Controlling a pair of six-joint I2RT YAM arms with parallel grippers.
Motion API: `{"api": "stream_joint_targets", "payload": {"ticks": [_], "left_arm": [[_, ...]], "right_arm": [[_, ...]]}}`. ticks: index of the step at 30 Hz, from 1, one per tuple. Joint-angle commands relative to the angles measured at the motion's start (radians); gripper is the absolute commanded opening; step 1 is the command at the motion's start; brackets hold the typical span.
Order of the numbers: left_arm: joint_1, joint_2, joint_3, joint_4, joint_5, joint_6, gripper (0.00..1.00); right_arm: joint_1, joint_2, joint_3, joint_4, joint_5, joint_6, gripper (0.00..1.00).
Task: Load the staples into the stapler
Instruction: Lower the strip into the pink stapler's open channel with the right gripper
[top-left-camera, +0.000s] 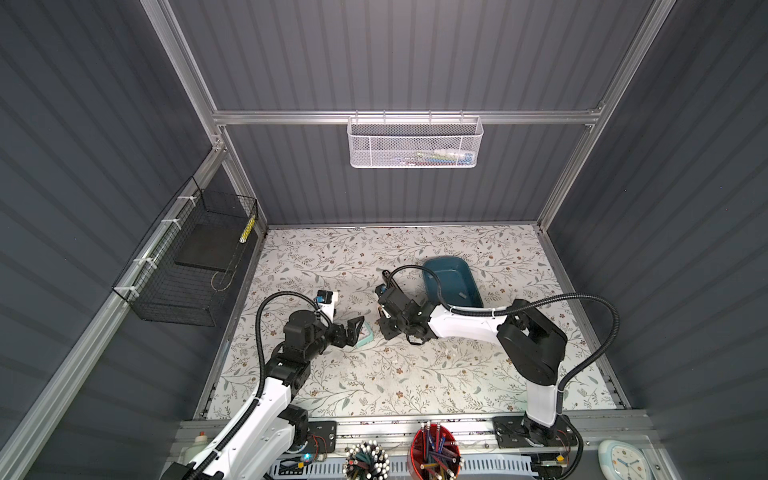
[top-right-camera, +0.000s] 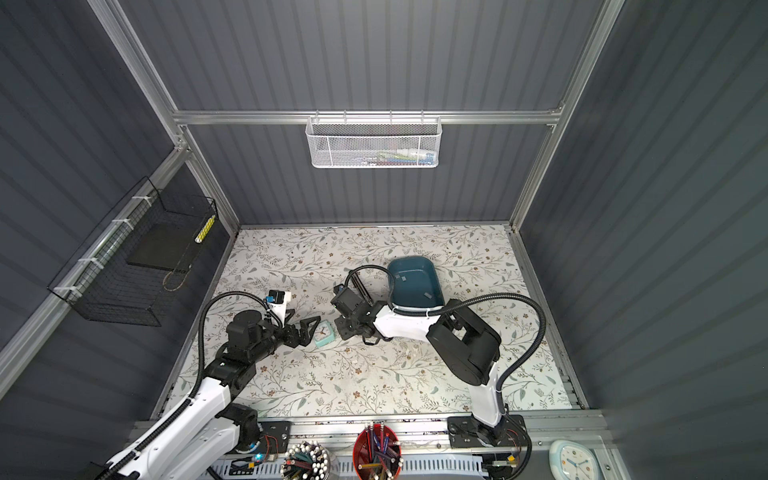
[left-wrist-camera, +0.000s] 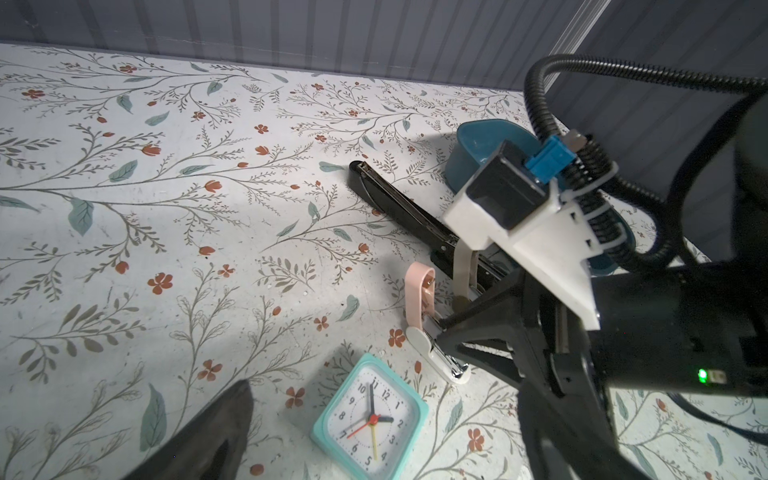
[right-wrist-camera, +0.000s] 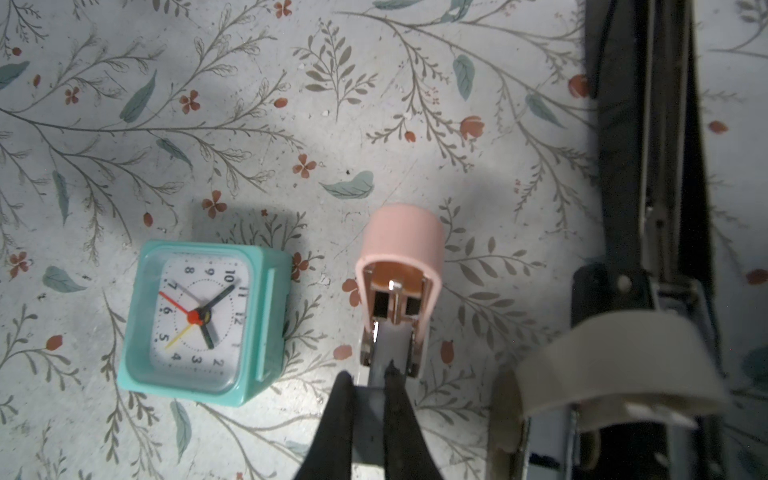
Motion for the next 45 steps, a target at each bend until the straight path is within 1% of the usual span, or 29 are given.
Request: {"api": "stream_joint_targets", "payload": {"ticks": [1, 36, 45], "left_arm": [[0.001, -0.003, -0.012, 0.015, 0.026, 0.02, 0.99], [0.001, 0.002, -0.01, 0.015, 0.018, 0.016, 1.0], [0.001, -0.003, -0.011, 0.013, 0.02, 0.018, 1.0]], "right_arm": [[-0.001, 0.016, 0.021, -0.023, -0.005, 0.007, 0.08], [-0.009, 0.021, 0.019, -0.032, 0.026, 0.017, 0.09], [-0.011, 0.032, 0.021, -0.044, 0.025, 0.037, 0.09]]}}
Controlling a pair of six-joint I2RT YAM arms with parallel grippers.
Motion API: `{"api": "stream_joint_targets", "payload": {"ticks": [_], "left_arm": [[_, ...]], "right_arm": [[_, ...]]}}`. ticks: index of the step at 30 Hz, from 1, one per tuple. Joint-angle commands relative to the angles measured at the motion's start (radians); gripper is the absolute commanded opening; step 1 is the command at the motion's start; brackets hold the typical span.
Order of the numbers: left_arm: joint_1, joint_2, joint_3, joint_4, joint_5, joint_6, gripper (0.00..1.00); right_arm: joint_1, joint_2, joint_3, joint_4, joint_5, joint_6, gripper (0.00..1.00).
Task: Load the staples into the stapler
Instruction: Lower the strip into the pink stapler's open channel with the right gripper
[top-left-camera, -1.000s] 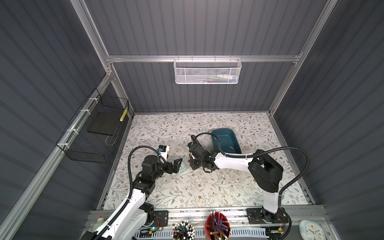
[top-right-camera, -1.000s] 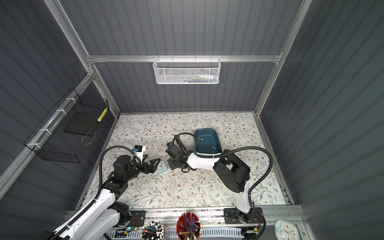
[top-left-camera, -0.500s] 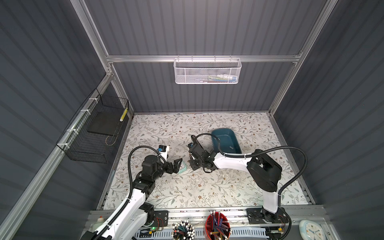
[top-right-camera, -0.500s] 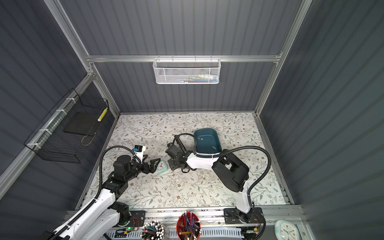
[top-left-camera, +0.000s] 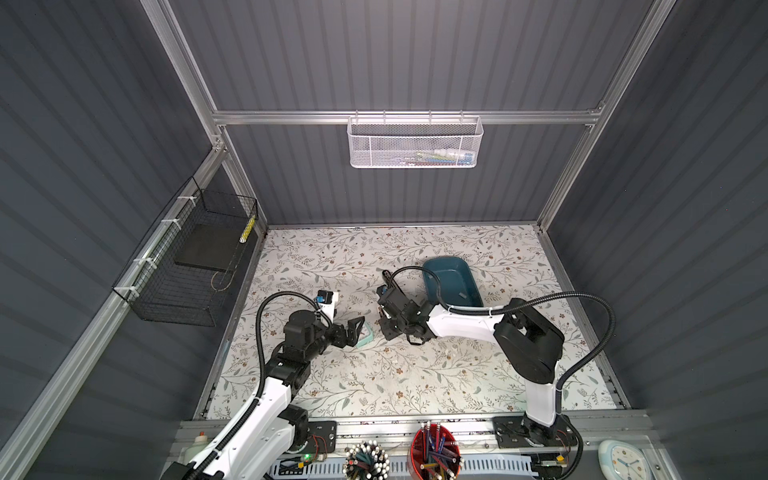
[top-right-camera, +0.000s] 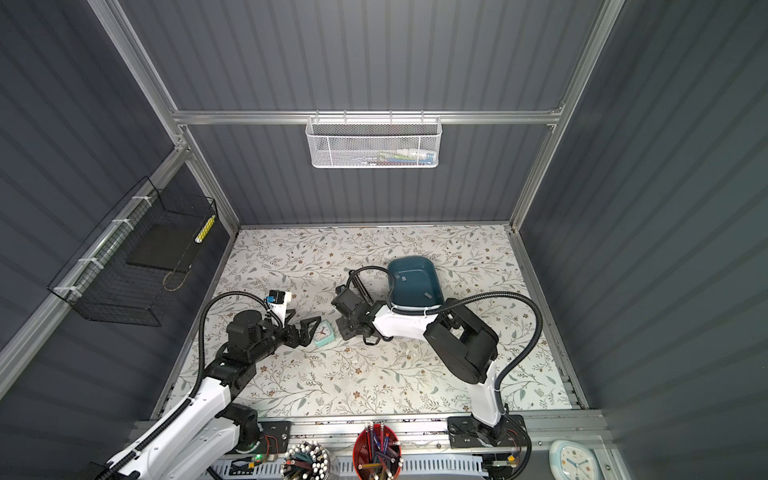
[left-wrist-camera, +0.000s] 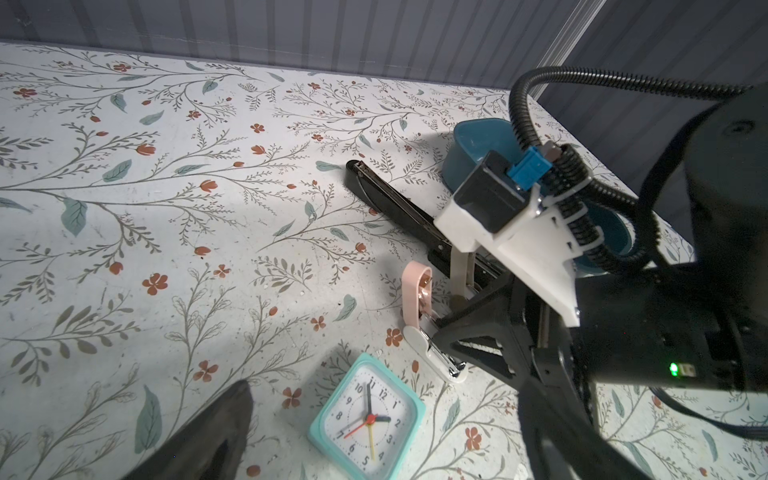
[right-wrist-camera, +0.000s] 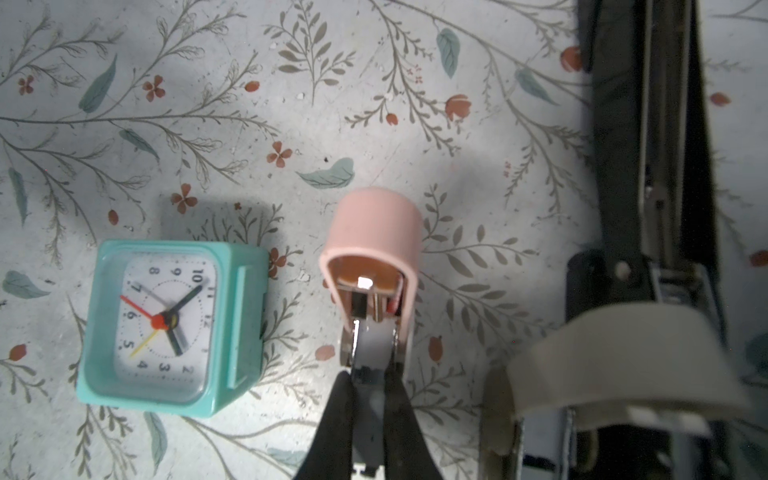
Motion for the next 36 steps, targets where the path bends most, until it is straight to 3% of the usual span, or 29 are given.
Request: {"api": "stream_joint_targets", "payload": {"ticks": [1, 20, 36], "left_arm": [[0.001, -0.005, -0.011, 0.011, 0.015, 0.019, 1.0], [0.001, -0.006, -0.013, 0.013, 0.025, 0.019, 1.0], [0.001, -0.015, -0.014, 0.011, 0.025, 0.019, 1.0]], "right_arm": [[-0.004, 0.015, 0.014, -0.022, 0.008, 0.019, 0.09], [-0.004, -0.061, -0.037, 0.047, 0.022, 0.072, 0.08], [-0.004, -0.016, -0.031, 0.038, 0.014, 0.066, 0.08]]}}
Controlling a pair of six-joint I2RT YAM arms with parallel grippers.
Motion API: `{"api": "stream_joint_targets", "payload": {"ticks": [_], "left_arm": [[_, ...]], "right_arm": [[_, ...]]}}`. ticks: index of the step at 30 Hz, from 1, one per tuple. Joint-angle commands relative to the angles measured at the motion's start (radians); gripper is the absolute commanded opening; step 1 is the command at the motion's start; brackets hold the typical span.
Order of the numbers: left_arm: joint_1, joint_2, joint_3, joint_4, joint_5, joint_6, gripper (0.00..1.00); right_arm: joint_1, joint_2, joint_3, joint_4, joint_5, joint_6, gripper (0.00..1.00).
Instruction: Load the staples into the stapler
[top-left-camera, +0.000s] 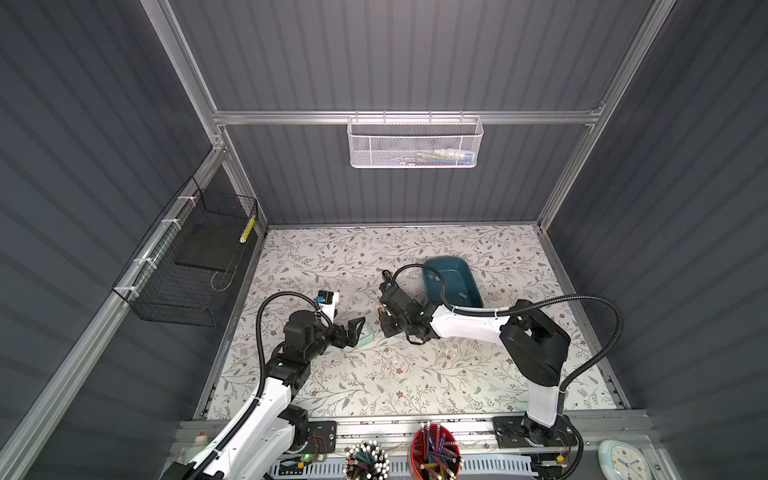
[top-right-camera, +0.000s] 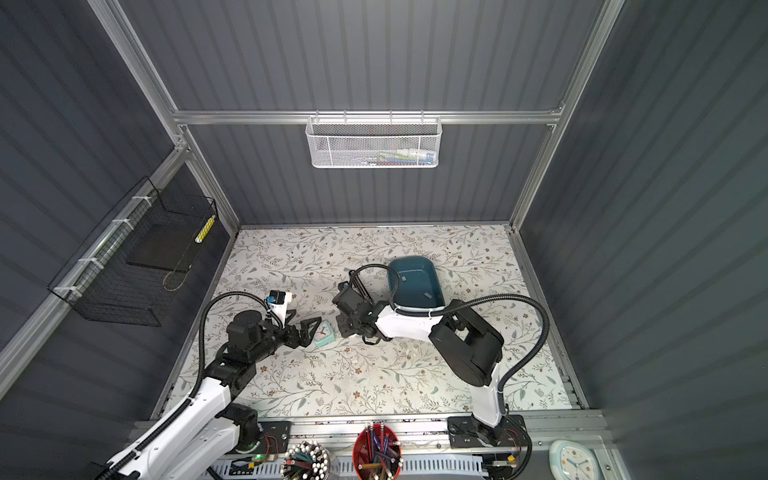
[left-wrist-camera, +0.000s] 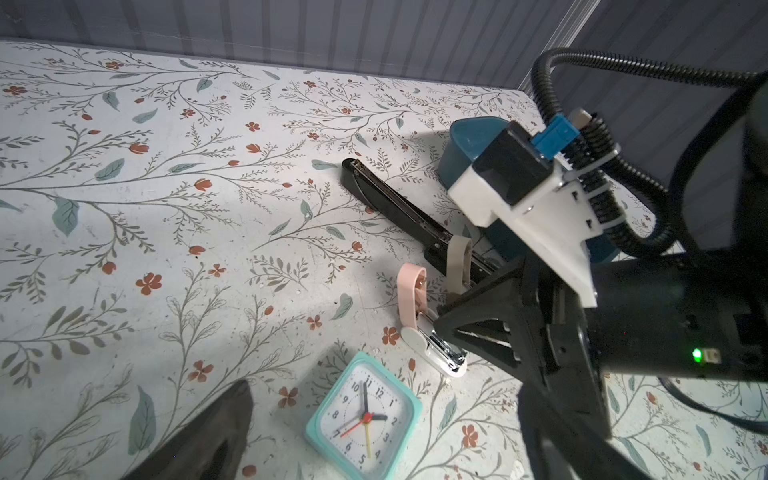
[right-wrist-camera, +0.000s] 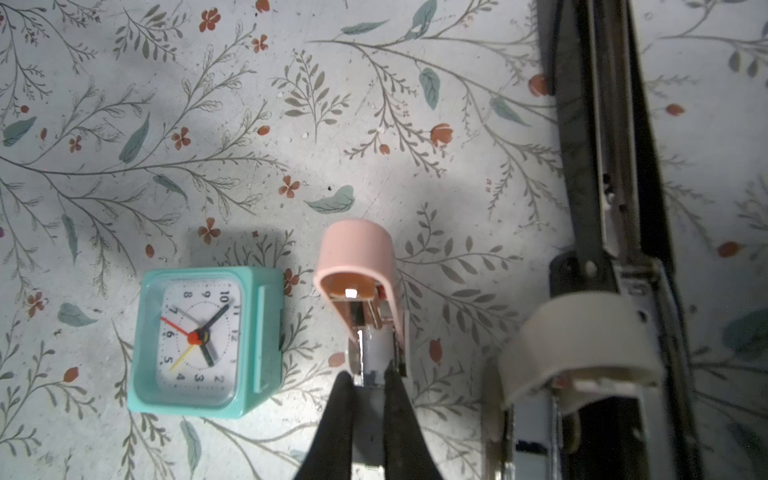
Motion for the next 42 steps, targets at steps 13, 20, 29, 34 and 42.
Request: {"api": "stream_joint_targets", "payload": {"ticks": [13, 20, 29, 34, 42], "left_arm": [[0.002, -0.013, -0.013, 0.011, 0.01, 0.019, 1.0], [0.001, -0.013, -0.012, 0.011, 0.011, 0.019, 1.0], [0.001, -0.013, -0.013, 0.012, 0.011, 0.019, 1.0], [0.001, -0.015, -0.012, 0.01, 0.01, 0.019, 1.0], [0.001, -0.021, -0.013, 0.005, 0.004, 0.019, 1.0]], "right_arm": [[-0.004, 0.043, -0.011, 0.001, 0.008, 0.002, 0.08], [-0.006, 0.053, -0.008, -0.005, 0.011, 0.0, 0.07], [-0.005, 0.056, -0.003, -0.016, 0.018, -0.009, 0.07], [-0.004, 0.035, -0.007, -0.003, 0.02, -0.028, 0.06], [-0.004, -0.009, -0.038, 0.039, 0.024, -0.053, 0.06]]}}
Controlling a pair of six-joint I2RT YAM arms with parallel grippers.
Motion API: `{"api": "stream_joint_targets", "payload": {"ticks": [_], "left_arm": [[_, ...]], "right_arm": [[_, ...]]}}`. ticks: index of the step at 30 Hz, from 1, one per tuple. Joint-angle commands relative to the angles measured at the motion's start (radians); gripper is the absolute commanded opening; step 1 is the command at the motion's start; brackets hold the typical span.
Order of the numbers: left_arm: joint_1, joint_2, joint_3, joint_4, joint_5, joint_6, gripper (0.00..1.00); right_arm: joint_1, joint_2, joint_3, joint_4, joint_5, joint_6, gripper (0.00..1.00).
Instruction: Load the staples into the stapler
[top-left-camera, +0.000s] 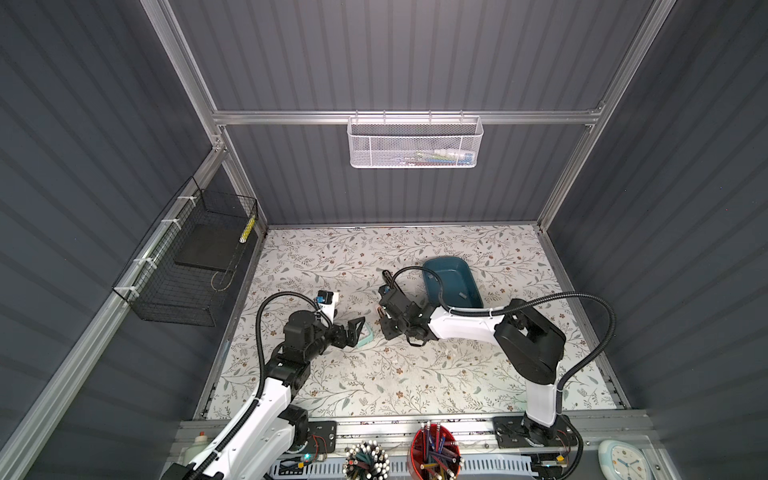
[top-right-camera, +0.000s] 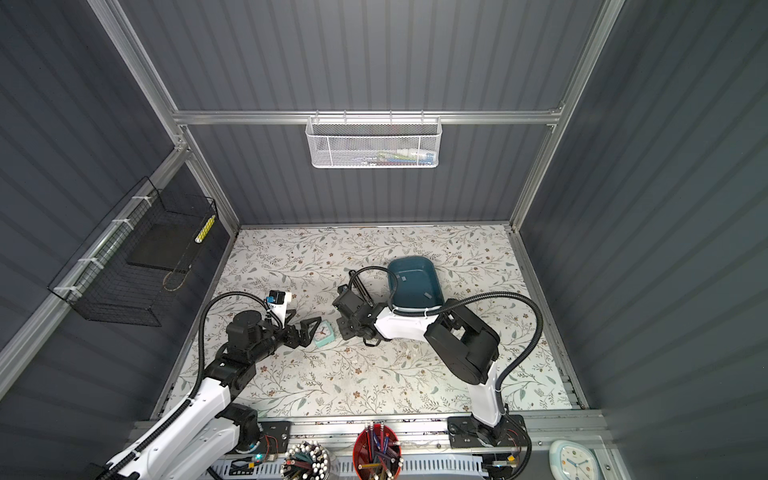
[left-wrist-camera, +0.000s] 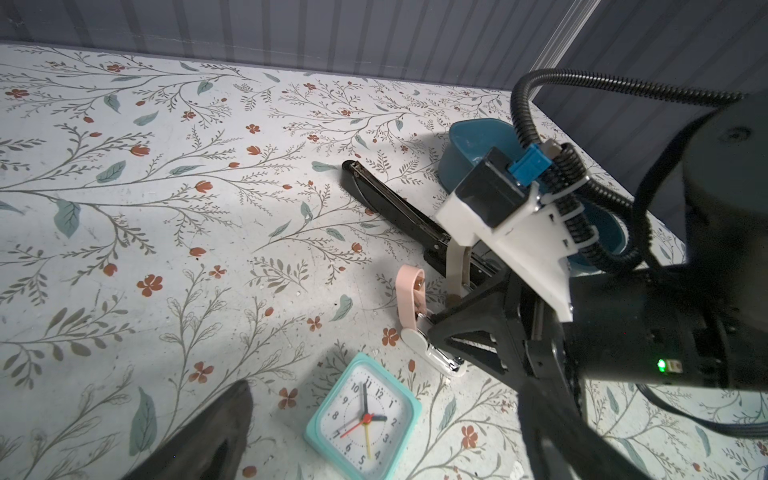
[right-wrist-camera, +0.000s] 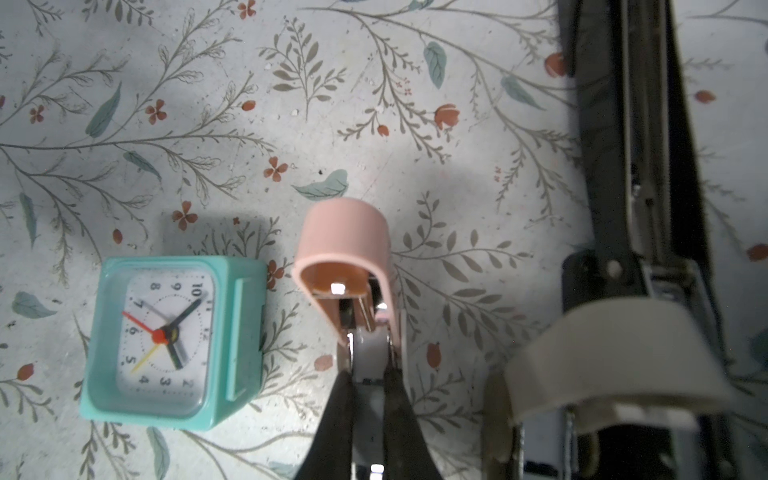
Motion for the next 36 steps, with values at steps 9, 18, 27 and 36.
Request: {"api": "stream_joint_targets", "payload": {"ticks": [9, 18, 27, 36], "left_arm": [[0.001, -0.017, -0.013, 0.003, 0.002, 0.019, 1.0], [0.001, -0.021, -0.013, 0.0, 0.0, 0.019, 1.0], [0.001, -0.022, -0.013, 0.0, -0.002, 0.019, 1.0], [0.001, -0.018, -0.011, 0.0, -0.003, 0.019, 1.0]], "right_arm": [[-0.004, -0.04, -0.023, 0.011, 0.034, -0.027, 0.06], [-0.004, -0.054, -0.037, 0.032, 0.024, -0.054, 0.06], [-0.005, -0.034, -0.032, 0.022, 0.032, -0.08, 0.06], [-0.005, -0.021, -0.031, 0.028, 0.012, -0.104, 0.05]]}}
